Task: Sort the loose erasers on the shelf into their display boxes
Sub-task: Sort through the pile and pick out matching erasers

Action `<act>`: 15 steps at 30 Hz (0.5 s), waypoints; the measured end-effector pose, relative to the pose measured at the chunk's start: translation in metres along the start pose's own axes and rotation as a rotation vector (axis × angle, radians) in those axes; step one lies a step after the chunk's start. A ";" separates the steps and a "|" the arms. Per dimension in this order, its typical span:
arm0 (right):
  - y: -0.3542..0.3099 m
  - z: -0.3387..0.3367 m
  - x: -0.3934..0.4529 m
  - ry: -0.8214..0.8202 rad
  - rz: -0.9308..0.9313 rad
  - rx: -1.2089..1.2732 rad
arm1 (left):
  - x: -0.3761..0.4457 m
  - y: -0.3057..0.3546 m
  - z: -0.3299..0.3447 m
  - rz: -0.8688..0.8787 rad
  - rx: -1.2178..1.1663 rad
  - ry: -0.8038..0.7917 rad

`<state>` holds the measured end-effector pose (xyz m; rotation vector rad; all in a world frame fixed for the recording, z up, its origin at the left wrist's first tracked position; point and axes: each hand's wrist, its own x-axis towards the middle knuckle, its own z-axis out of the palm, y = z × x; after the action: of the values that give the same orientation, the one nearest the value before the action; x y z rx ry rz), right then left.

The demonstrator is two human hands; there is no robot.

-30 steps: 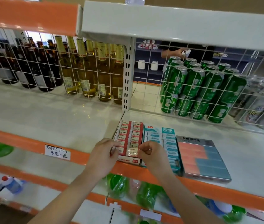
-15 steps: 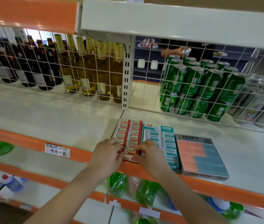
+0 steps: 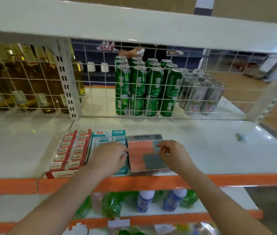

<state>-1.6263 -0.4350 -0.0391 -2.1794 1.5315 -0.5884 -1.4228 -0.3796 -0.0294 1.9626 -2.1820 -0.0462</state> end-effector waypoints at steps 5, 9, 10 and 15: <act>0.072 -0.048 -0.008 0.030 0.092 -0.060 | 0.045 0.064 0.015 0.095 -0.041 -0.062; 0.125 -0.081 -0.013 0.033 0.154 -0.101 | 0.075 0.120 0.029 0.171 -0.111 -0.110; 0.138 -0.088 -0.014 0.037 0.168 -0.107 | 0.081 0.133 0.034 0.178 -0.124 -0.128; 0.197 -0.119 -0.013 0.065 0.245 -0.110 | 0.111 0.187 0.060 0.190 -0.162 -0.188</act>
<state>-1.8491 -0.4944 -0.0508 -2.0243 1.8709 -0.5103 -1.6267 -0.4742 -0.0436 1.7186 -2.3872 -0.3794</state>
